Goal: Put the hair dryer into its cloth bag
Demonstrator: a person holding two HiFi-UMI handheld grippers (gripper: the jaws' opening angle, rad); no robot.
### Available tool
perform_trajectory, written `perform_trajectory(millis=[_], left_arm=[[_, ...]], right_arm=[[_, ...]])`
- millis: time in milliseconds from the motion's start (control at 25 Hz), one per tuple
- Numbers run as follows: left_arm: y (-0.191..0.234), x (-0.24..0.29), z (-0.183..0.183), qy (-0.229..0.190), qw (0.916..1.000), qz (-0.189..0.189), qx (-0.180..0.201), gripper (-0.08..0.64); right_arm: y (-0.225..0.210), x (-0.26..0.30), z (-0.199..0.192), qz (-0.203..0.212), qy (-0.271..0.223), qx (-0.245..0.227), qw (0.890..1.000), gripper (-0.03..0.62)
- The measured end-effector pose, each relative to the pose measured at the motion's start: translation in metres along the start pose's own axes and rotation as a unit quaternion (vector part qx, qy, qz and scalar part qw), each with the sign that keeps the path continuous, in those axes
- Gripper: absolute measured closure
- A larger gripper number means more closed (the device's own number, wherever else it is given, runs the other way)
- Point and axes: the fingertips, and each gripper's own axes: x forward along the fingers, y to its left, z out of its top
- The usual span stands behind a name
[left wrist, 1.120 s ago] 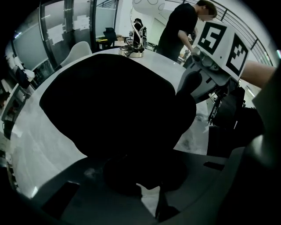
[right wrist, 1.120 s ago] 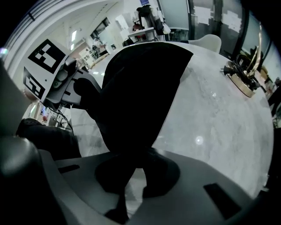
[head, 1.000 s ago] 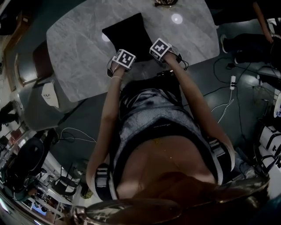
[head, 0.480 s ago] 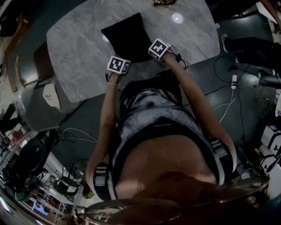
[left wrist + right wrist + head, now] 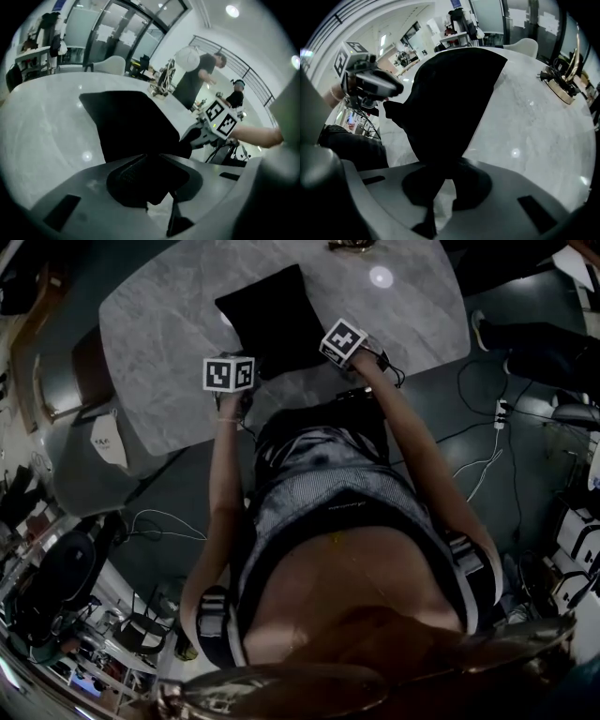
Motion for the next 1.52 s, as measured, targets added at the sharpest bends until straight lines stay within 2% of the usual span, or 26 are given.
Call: perform_trajectory(millis=[80,160,360,640,760,880,1000,1040,1120,1320,1520], left_arm=[[-0.003,0.021,-0.02,0.05,0.9985,0.003,0.022,0.486],[-0.009,0.03,-0.035,0.074,0.9969,-0.004,0.027,0.486],[-0.013,0.037,-0.057,0.097,0.9946,-0.01,0.034,0.486],[-0.016,0.054,-0.064,0.12,0.9847,0.036,0.122,0.486],[-0.016,0.053,-0.063,0.105,0.9884,0.031,0.105,0.489],[-0.014,0.051,-0.06,0.092,0.992,0.031,0.08,0.508],[-0.013,0.052,-0.06,0.095,0.9914,0.042,0.081,0.509],[-0.014,0.052,-0.059,0.096,0.9909,0.046,0.083,0.509],[-0.014,0.053,-0.059,0.098,0.9903,0.051,0.085,0.511],[-0.012,0.054,-0.059,0.097,0.9908,0.054,0.076,0.514],[-0.011,0.051,-0.059,0.103,0.9895,0.064,0.079,0.515]], right_arm=[[0.0,-0.003,-0.004,0.008,-0.003,-0.009,1.0,0.518],[0.003,-0.009,-0.013,0.012,0.004,-0.028,1.0,0.518],[0.021,-0.024,-0.034,0.052,0.005,-0.063,0.997,0.517],[0.028,-0.045,-0.044,0.087,-0.025,-0.094,0.991,0.505],[0.028,-0.071,-0.042,0.088,-0.045,-0.095,0.99,0.437],[0.019,-0.098,-0.03,0.072,-0.079,-0.097,0.989,0.436],[0.015,-0.107,-0.009,0.061,-0.111,-0.101,0.987,0.443],[0.017,-0.103,-0.004,0.062,-0.112,-0.105,0.986,0.465],[0.023,-0.086,0.001,0.062,-0.096,-0.121,0.986,0.491],[0.031,-0.037,0.001,0.036,-0.012,-0.179,0.983,0.509],[0.031,-0.011,-0.002,0.033,0.032,-0.177,0.983,0.509]])
